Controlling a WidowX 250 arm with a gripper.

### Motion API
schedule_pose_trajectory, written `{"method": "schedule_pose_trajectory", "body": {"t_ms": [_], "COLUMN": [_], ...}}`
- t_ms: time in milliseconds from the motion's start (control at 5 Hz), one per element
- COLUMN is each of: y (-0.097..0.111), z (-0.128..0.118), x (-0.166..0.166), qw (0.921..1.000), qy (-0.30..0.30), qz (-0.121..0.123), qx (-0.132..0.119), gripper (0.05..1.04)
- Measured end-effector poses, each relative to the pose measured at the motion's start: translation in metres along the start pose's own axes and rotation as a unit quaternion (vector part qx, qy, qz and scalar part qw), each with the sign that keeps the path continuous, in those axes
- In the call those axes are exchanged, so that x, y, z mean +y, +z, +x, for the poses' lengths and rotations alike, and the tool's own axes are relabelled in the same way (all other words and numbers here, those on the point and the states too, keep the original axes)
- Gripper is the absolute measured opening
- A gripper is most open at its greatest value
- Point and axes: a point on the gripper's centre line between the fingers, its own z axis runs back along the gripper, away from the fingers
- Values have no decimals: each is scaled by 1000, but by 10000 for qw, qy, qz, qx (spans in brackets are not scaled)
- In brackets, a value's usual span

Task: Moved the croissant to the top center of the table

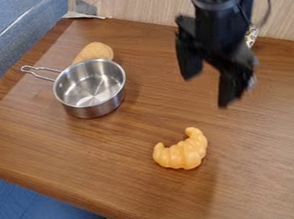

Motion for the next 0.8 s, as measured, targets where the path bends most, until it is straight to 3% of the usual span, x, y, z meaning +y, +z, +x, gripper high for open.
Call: {"method": "schedule_pose_trajectory", "body": {"t_ms": [200, 400, 800], "y": [-20, -32, -48], "z": [-26, -44, -54], "x": [-22, -32, -29], "qw": [9978, 9946, 9939], "qy": [-524, -808, -677], "qz": [-220, -189, -66], "qx": [349, 619, 871], "gripper": [1000, 1000, 1000]}}
